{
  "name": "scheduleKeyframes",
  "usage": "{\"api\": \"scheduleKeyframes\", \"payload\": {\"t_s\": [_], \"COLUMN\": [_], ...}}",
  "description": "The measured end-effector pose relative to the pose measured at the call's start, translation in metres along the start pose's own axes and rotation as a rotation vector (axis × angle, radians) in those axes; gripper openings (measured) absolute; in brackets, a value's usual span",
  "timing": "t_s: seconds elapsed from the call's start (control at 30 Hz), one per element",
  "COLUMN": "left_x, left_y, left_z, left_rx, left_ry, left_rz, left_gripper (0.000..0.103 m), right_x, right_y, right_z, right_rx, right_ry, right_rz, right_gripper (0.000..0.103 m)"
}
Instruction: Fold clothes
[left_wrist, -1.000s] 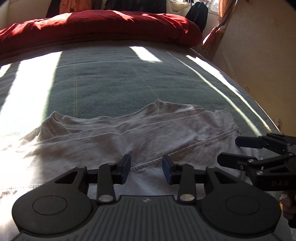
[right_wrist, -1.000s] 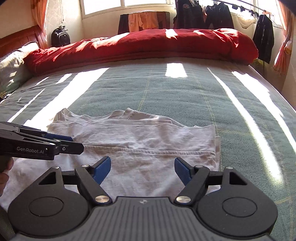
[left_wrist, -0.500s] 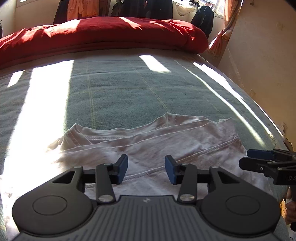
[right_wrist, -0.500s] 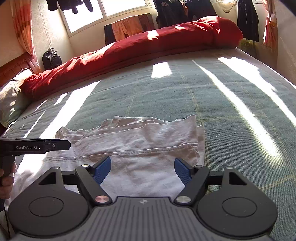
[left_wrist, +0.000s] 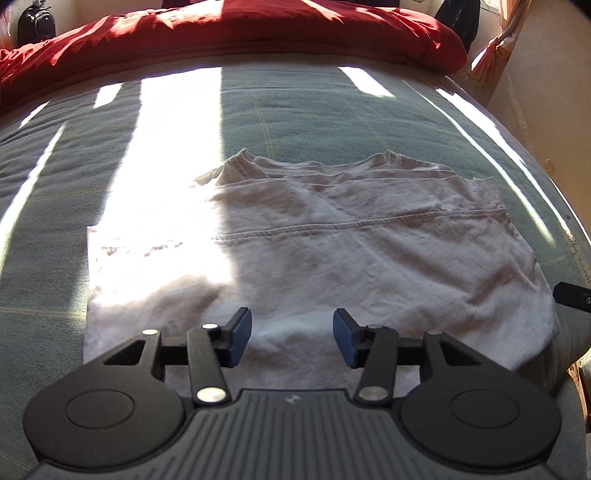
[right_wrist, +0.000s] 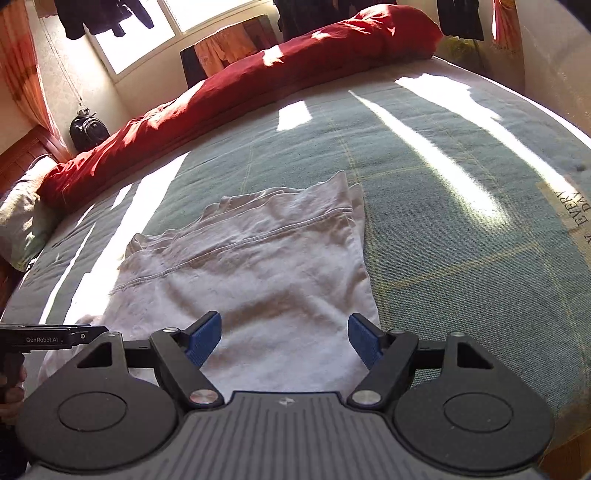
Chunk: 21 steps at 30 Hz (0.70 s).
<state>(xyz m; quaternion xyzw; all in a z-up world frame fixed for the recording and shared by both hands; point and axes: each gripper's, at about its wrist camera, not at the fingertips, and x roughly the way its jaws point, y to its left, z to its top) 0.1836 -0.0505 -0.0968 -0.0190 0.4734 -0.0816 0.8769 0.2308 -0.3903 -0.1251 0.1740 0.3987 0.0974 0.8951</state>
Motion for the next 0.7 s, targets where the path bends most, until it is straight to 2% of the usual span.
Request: {"api": "scheduleKeyframes", "payload": {"t_s": [0.1,0.27,0.4,0.5,0.57,0.63,0.7], "left_x": [-0.014,-0.022,-0.027,-0.032,-0.037,-0.04,-0.043], "left_y": [0.002,0.004,0.011,0.017,0.026,0.043,0.063], "left_z": [-0.002,-0.009,-0.006,-0.003,0.0,0.004,0.007], "left_rx": [-0.015,-0.02,-0.066,-0.095,-0.134,-0.217,-0.302], "left_ry": [-0.022,-0.018,-0.015,-0.021,-0.018,0.0,0.025], "left_rz": [-0.008,0.001,-0.012,-0.022,-0.04,-0.08,-0.127], "left_gripper": [0.053,0.053,0.053,0.053,0.054,0.054,0.054], "right_x": [-0.001,-0.007,-0.011,0.008,0.027,0.029,0.022], "right_y": [0.005,0.01,0.014,0.027,0.029,0.028,0.028], "right_z": [-0.009,-0.014,-0.018,-0.019,-0.029,-0.037,-0.037], "right_rx": [0.019,0.032,0.043,0.032,0.053,0.053,0.055], "right_ry": [0.03,0.023,0.017,0.066,0.168,0.189,0.166], "right_rz": [0.028,0.045,0.059,0.105,0.05,0.018,0.032], "right_gripper": [0.079,0.079,0.08,0.08,0.08,0.08,0.08]}}
